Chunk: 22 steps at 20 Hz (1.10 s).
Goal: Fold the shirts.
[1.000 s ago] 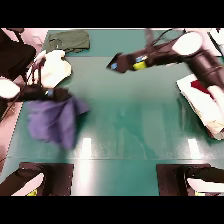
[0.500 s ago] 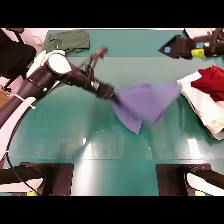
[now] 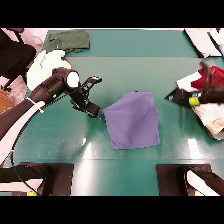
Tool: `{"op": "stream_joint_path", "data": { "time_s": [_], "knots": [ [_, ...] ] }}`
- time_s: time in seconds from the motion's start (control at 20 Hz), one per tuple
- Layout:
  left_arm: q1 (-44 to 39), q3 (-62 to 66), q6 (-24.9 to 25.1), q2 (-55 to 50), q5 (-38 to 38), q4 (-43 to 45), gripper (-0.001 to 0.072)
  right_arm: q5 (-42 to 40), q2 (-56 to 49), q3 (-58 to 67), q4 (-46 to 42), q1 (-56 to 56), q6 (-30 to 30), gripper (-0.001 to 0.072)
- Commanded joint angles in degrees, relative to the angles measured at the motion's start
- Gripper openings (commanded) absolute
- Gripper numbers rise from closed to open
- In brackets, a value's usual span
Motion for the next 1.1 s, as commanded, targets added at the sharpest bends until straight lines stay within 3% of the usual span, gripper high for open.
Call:
{"op": "stream_joint_path", "data": {
  "time_s": [0.0,0.4,0.55,0.7,0.85,0.95,1.05],
  "knots": [
    [0.0,-0.3,-0.6,0.0,-0.3,2.3,0.0715,3.5,3.5,-12.8,3.7,-1.7,-1.0,0.0616],
    [0.0,-0.3,-0.6,0.1,-0.5,2.5,0.0715,-1.9,7.1,-29.2,4.2,-1.7,-1.3,0.0615],
    [0.0,-0.3,-0.7,0.1,-0.8,2.2,0.0715,-5.8,0.6,-30.3,13.3,-1.7,-7.6,0.0587],
    [0.0,-0.3,-0.8,0.1,-1.0,2.0,0.0715,-8.0,-6.9,-29.6,23.4,-1.6,-14.3,0.0424],
    [0.0,-0.3,-0.8,0.1,-1.0,2.0,0.0714,-3.9,-12.2,-25.0,26.4,0.7,-19.2,0.0025],
    [0.0,-0.3,-1.2,0.1,-0.7,2.0,0.0714,-1.9,-10.2,-20.3,29.9,2.4,-19.6,0.0023],
    [0.0,-0.3,-1.2,0.1,0.2,2.4,0.0714,-2.3,-3.9,-13.9,30.6,3.4,-16.3,0.0023]
  ]
}}
